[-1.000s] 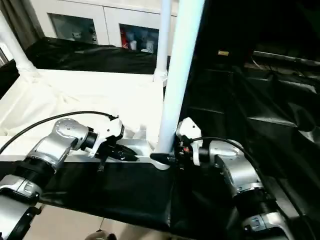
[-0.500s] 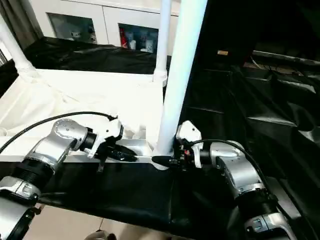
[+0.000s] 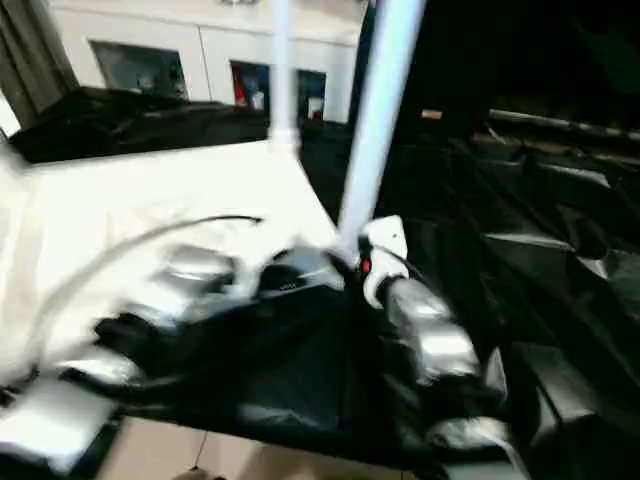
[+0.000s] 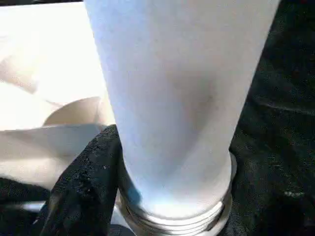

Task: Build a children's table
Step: Rotate leg to tighten

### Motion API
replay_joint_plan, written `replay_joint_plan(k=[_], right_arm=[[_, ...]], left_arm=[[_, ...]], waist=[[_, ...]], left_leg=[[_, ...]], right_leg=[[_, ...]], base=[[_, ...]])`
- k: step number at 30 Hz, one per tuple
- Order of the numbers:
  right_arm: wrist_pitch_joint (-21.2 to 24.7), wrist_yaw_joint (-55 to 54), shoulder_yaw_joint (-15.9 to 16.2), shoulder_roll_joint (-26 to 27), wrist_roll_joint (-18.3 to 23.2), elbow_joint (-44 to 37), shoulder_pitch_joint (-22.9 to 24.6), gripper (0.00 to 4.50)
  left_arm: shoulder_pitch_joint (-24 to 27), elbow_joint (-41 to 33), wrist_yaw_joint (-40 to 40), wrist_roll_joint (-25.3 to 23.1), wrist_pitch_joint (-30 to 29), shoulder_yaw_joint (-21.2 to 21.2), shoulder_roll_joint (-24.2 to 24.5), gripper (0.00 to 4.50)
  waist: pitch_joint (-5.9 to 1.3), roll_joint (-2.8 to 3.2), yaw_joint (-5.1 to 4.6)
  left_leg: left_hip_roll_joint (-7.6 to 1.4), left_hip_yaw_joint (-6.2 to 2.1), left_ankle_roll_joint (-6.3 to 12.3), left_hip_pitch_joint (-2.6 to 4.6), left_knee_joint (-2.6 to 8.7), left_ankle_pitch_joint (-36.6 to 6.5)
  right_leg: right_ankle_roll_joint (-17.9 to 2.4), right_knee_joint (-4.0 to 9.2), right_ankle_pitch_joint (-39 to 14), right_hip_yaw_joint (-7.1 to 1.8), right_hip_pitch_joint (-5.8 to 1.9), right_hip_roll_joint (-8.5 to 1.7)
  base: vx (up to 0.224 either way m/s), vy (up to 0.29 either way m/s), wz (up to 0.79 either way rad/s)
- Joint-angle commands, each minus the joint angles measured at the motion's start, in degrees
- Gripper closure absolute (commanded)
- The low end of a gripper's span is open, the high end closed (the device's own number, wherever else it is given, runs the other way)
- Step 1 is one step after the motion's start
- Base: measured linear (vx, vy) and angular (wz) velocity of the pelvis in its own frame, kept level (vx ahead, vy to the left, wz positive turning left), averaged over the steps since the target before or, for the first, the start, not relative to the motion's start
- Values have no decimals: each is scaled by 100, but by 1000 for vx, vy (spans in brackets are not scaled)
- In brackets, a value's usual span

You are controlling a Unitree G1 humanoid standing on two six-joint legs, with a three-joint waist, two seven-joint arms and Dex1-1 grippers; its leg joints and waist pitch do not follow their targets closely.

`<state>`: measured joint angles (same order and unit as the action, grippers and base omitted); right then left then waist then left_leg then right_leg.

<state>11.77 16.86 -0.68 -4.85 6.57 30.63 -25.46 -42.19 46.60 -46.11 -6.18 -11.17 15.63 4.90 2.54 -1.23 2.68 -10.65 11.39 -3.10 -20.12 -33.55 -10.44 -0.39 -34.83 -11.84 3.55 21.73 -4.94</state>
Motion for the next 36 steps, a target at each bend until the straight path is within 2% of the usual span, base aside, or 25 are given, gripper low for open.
replay_joint_plan(k=[1,5,6,8,11,13,15,16,17,19,20,21,22,25,27,28,32,34,35,36], right_arm=[[89,145,399,220,-195,371,124,177],[-122,188,436,216,-284,391,95,177],[-127,229,382,208,-220,358,89,121],[-159,498,317,120,-67,250,65,107],[-239,985,393,-69,31,86,64,86],[-143,1891,507,-357,309,-287,138,71],[-228,2408,685,-623,308,-478,203,71],[-306,2943,880,-922,306,-672,293,71],[-282,3206,931,-1080,349,-777,330,71],[-254,3559,974,-1282,399,-912,370,71],[-232,3917,1041,-1511,416,-1053,404,71],[-232,3940,1046,-1528,415,-1062,407,71],[-250,4140,1093,-1668,393,-1132,417,71],[-346,4423,1189,-1839,323,-1178,417,71],[-364,4496,1221,-1881,322,-1196,418,71],[-373,4542,1240,-1907,333,-1214,422,71],[-364,4713,1228,-1922,435,-1256,434,71],[-340,4800,1230,-1943,444,-1276,435,71],[-340,4815,1229,-1943,449,-1274,434,96],[-308,4820,1221,-1925,474,-1271,436,96]], left_arm=[[-84,90,115,118,110,58,-417,450],[-116,169,63,54,201,103,-454,450],[-103,157,36,49,200,110,-427,450],[-47,80,-196,53,226,146,-294,450],[-7,28,-426,68,247,162,-130,450],[33,-53,-820,121,385,164,96,450],[68,-125,-1111,174,476,166,238,450],[130,-248,-1520,294,624,165,390,450],[172,-333,-1767,324,679,198,517,450],[241,-457,-2127,368,776,244,695,450],[344,-653,-2594,486,773,280,896,450],[351,-666,-2624,494,771,282,910,450],[402,-771,-2877,547,741,303,1040,450],[444,-805,-3187,495,785,384,1279,450],[455,-808,-3263,490,805,393,1339,450],[460,-799,-3284,489,831,387,1363,450],[490,-763,-3328,494,902,339,1474,450],[517,-818,-3345,513,877,315,1510,450],[520,-825,-3348,516,879,313,1515,450],[523,-830,-3327,522,886,302,1510,450]], waist=[[-227,-33,-30],[-233,-31,-28],[-234,-31,-31],[-235,-41,-31],[-259,-36,-20],[-266,-42,-6],[-282,-55,12],[-299,-55,22],[-304,-52,40],[-328,-39,25],[-360,-40,35],[-378,-44,49],[-381,-35,60],[-365,-5,116],[-341,7,126],[-325,6,122],[-300,8,114],[-298,8,109],[-301,4,107],[-304,7,105]], left_leg=[[-250,-190,-34,76,469,-2118],[-250,-201,4,68,479,-2169],[-250,-203,24,57,485,-2153],[-254,-204,60,49,494,-2134],[-267,-205,115,11,492,-1962],[-264,-176,274,-15,473,-1707],[-269,-180,352,-42,465,-1560],[-266,-156,429,-40,440,-1366],[-270,-156,508,-59,420,-1180],[-277,-141,610,-58,399,-966],[-265,-129,703,-56,358,-716],[-276,-137,744,-74,350,-540],[-268,-113,942,-94,307,-221],[-305,-83,976,-62,300,-313],[-321,-87,843,-49,326,-541],[-328,-90,683,-41,352,-778],[-333,-107,415,-27,390,-1143],[-327,-111,334,-28,395,-1190],[-326,-110,330,-29,394,-1177],[-323,-110,334,-30,390,-1130]], right_leg=[[-636,676,-2757,-264,-49,-388],[-622,675,-2793,-255,-47,-396],[-633,672,-2752,-257,-51,-398],[-652,668,-2697,-259,-52,-400],[-733,633,-2398,-267,-87,-414],[-902,585,-1862,-273,-123,-400],[-943,562,-1652,-266,-168,-405],[-1044,527,-1322,-272,-171,-411],[-1153,482,-976,-266,-207,-406],[-1321,422,-533,-259,-201,-396],[-1459,364,-96,-262,-226,-397],[-1520,314,201,-262,-256,-396],[-1673,238,902,-250,-228,-368],[-1774,240,812,-230,-188,-357],[-1745,263,441,-225,-181,-357],[-1697,297,77,-232,-178,-358],[-1533,364,-554,-248,-166,-381],[-1482,374,-639,-256,-165,-379],[-1475,369,-616,-257,-166,-378],[-1485,363,-547,-260,-164,-381]], base=[[0,0,0],[0,0,0],[0,0,0],[0,0,0],[0,0,0],[0,0,0],[0,0,0],[0,0,0],[51,-17,0],[27,-10,0],[0,0,0],[58,-30,0],[0,0,0],[0,0,0],[0,0,0],[0,0,0],[0,0,0],[0,0,0],[0,0,0],[0,0,0]])
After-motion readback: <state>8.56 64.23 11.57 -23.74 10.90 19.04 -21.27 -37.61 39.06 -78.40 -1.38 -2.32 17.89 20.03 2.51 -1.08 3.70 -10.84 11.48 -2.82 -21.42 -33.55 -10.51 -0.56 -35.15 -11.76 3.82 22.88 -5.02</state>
